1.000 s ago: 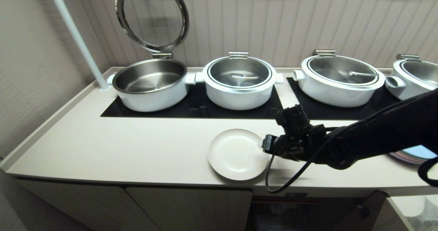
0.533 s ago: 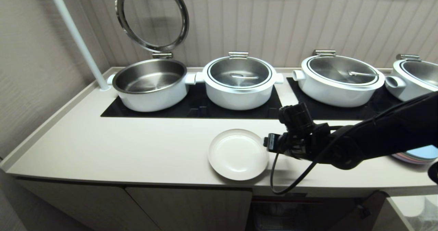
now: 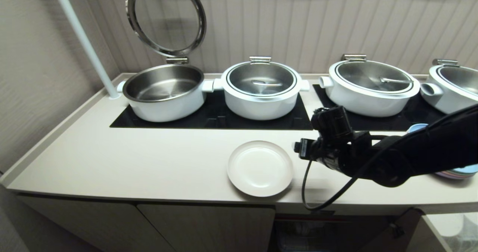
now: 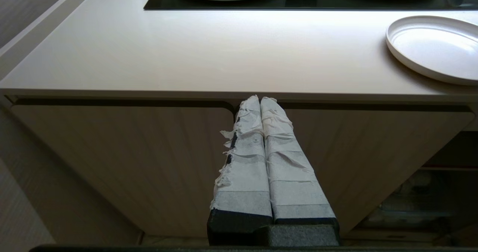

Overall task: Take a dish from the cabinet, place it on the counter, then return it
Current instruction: Pick up the plate from the table

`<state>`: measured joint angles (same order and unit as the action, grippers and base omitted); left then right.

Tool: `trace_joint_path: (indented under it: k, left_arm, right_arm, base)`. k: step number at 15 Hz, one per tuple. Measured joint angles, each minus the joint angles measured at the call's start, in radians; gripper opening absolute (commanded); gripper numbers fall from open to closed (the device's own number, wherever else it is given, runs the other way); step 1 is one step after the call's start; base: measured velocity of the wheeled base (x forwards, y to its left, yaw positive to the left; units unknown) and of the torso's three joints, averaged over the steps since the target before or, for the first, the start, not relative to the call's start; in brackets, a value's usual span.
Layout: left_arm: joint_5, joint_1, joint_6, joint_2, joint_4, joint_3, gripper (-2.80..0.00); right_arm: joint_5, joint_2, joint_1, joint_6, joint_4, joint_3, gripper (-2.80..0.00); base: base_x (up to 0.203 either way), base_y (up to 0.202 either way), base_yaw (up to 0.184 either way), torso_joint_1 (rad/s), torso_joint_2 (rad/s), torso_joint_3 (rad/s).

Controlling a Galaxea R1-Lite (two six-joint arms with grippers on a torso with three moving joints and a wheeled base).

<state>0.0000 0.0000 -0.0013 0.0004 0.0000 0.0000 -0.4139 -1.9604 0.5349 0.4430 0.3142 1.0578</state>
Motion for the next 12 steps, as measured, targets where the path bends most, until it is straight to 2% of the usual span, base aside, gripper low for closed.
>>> trace_joint_path:
  k: [1, 2, 3, 9, 12]
  left_arm:
    - [0.0, 0.0, 0.0, 0.0, 0.0, 0.0, -2.8]
    - [0.0, 0.0, 0.0, 0.0, 0.0, 0.0, -2.8]
    - [0.0, 0.0, 0.0, 0.0, 0.0, 0.0, -2.8]
    - [0.0, 0.0, 0.0, 0.0, 0.0, 0.0, -2.8]
    - [0.0, 0.0, 0.0, 0.0, 0.0, 0.0, -2.8]
  right_arm:
    - [-0.004, 0.008, 0.0, -0.006, 0.015, -0.013, 0.0]
    - [-0.006, 0.016, 0.0, -0.015, 0.026, -0.026, -1.68]
    - [-0.009, 0.023, -0.001, -0.02, 0.045, -0.038, -2.8]
    - [-0.014, 0.06, -0.003, -0.061, 0.151, -0.085, -2.8]
    - [-0.048, 0.083, -0.004, -0.087, 0.164, -0.099, -2.8]
  base:
    - [0.0, 0.0, 0.0, 0.0, 0.0, 0.0]
    - [0.0, 0.0, 0.0, 0.0, 0.0, 0.0]
    - [0.0, 0.0, 0.0, 0.0, 0.0, 0.0]
    - [0.0, 0.0, 0.0, 0.0, 0.0, 0.0]
    - [0.0, 0.0, 0.0, 0.0, 0.0, 0.0]
